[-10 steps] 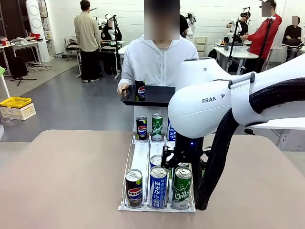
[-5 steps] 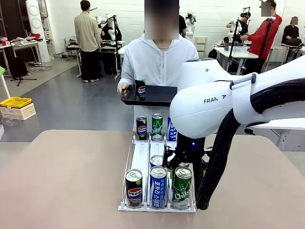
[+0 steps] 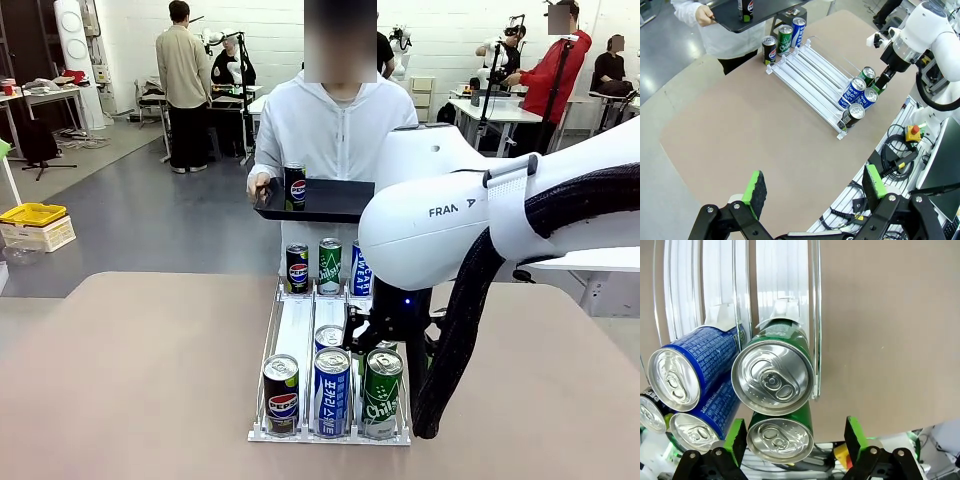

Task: Retrieve and hand over the desired beverage to the person.
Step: Pick up another can of the same type that the person held from the Automatic Can Dispenser.

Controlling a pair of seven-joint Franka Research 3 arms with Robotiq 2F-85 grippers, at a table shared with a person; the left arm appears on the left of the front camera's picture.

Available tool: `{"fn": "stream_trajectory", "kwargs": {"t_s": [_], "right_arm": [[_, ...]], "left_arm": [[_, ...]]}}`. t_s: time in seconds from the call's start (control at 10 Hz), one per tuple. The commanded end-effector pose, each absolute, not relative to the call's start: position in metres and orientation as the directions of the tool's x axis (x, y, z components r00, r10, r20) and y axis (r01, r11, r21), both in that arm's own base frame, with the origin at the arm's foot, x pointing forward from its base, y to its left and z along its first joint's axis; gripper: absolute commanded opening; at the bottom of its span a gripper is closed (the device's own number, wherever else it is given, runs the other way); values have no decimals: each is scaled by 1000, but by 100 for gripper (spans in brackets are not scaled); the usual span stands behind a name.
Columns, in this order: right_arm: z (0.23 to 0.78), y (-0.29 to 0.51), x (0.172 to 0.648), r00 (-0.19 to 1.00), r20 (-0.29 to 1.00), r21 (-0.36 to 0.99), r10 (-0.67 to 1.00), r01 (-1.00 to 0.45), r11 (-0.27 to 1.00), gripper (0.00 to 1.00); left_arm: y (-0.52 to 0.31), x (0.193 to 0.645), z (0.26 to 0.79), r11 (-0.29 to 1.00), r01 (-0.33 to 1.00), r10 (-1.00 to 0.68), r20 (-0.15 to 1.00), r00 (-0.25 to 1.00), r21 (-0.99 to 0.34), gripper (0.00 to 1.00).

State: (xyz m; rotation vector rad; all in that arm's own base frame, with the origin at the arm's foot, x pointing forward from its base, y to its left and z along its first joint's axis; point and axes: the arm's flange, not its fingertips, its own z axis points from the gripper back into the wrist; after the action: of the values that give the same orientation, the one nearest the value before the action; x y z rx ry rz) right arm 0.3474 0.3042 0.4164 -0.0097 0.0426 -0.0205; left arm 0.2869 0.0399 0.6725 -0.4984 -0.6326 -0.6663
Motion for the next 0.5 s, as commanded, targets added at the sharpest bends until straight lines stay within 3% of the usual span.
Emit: {"fn": "stream_trajectory", "kwargs": {"t_s": [0.0,0.3,0.4], "right_arm": [[409,302,347,999,-49,24,-15,16,1000,100],[408,301,348,999,-34,18,14,-13,1000,100],[407,301,348,1000,2,9,32,-32,999,89]], "left_arm": [[41,287,673,679,699,-407,679,611,-223,100],[41,287,673,679,699,-407,679,611,-223,100],[41,287,673,679,699,-407,679,611,-223,100]]}}
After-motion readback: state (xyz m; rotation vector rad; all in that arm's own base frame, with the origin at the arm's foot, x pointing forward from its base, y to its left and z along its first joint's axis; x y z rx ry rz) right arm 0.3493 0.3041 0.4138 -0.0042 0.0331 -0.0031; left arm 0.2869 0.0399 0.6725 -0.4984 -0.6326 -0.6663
